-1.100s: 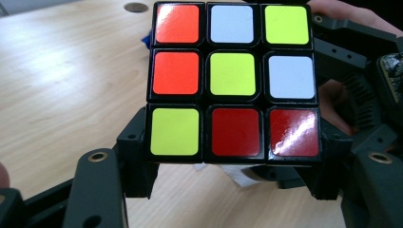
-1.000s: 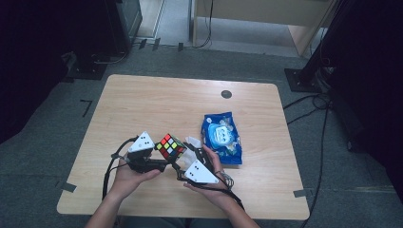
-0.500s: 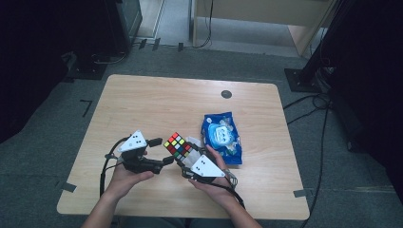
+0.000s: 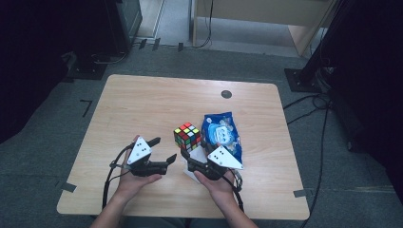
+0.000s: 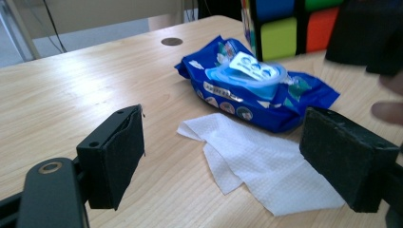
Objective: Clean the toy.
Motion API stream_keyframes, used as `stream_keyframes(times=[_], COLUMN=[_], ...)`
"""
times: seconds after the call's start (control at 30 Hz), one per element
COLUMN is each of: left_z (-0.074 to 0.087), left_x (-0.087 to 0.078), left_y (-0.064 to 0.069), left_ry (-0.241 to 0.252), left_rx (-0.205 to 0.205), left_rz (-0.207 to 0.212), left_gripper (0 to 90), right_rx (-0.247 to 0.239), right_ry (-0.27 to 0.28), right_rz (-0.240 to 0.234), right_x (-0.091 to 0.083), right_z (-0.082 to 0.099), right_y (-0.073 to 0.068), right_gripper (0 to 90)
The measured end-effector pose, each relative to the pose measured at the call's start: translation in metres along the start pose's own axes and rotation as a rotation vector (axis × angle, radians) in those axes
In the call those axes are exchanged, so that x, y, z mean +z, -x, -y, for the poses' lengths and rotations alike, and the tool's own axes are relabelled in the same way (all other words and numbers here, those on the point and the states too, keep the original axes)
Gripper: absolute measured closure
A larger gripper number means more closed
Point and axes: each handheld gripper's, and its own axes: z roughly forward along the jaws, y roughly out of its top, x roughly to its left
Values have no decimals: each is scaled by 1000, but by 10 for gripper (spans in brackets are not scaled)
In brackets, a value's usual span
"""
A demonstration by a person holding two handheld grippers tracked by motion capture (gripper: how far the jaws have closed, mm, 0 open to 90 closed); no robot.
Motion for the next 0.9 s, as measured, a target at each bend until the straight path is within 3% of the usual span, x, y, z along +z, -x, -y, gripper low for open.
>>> stream_keyframes(times=[0.27,0.5,0.6,0.63,0.67,0.7,0.8,0.9], left_z=[0,1,0,-3,-4,-4,-11,-15], left_x=[-4,-11,-17,-20,-22,-22,-23,-21], left_y=[-5,-20,-27,-28,-28,-28,-20,-14], left_ry=[11,51,87,115,130,130,157,149], left_rx=[-4,-90,-147,-187,-201,-201,-218,-219], left_rz=[12,24,49,87,104,104,157,185], left_gripper=[157,164,166,166,166,166,166,166], right_rx=[14,24,26,28,28,25,17,5], right_ry=[13,16,18,15,17,16,12,9], right_rz=[7,24,31,31,33,34,35,25], right_x=[-2,-3,-2,-1,-1,0,1,4], right_z=[-3,-2,2,3,4,5,9,13], right_y=[-3,2,3,3,2,2,-1,-5], right_gripper=[348,348,348,348,348,348,348,348])
